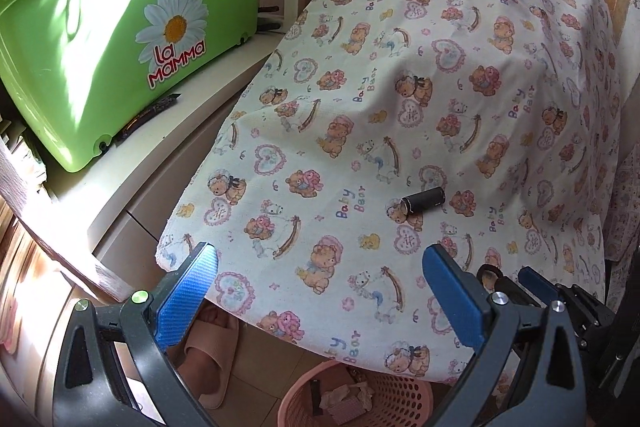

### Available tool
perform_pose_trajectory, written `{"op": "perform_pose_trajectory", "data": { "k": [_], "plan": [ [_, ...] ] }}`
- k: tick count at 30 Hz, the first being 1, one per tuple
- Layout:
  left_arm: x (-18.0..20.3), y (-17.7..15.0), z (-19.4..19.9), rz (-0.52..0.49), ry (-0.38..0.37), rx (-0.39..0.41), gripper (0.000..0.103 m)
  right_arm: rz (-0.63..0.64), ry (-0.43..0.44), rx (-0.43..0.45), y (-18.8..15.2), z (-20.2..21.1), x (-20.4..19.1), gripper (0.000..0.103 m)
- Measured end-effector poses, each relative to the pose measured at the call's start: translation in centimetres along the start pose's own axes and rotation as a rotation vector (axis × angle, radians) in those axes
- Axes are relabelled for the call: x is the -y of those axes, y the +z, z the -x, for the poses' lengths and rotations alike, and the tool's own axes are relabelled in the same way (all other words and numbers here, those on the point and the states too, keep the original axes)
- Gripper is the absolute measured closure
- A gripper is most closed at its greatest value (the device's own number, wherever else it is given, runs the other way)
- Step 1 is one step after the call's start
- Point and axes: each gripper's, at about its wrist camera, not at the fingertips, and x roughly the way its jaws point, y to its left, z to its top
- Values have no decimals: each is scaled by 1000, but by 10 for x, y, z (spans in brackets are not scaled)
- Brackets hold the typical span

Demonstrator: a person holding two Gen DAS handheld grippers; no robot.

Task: Collect trash
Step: 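Close the right gripper on the black hair tie, then close the left gripper on the black cylinder while the right gripper holds the hair tie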

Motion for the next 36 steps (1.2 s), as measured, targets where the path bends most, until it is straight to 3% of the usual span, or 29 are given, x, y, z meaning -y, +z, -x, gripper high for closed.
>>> {"op": "perform_pose_trajectory", "data": {
  "k": [3,7,10,18,30,34,36],
  "plan": [
    [1,1,-3,3,-7,-7,2,14,0,-11,1,-6,-4,68],
    [5,2,-5,8,-18,-9,2,77,-12,-24,1,-14,-16,81],
    [7,2,-8,14,-28,-17,2,98,-37,-22,2,-17,-20,98],
    [17,1,-16,8,-35,-20,2,20,-32,34,9,2,-4,98],
    [46,6,-36,-1,-63,-13,2,-61,-70,20,9,11,24,98],
    [64,19,-53,-5,-37,0,2,-77,-91,22,11,12,29,98],
    [67,20,-55,40,3,41,2,-72,-117,30,11,13,30,98]
  ]
}}
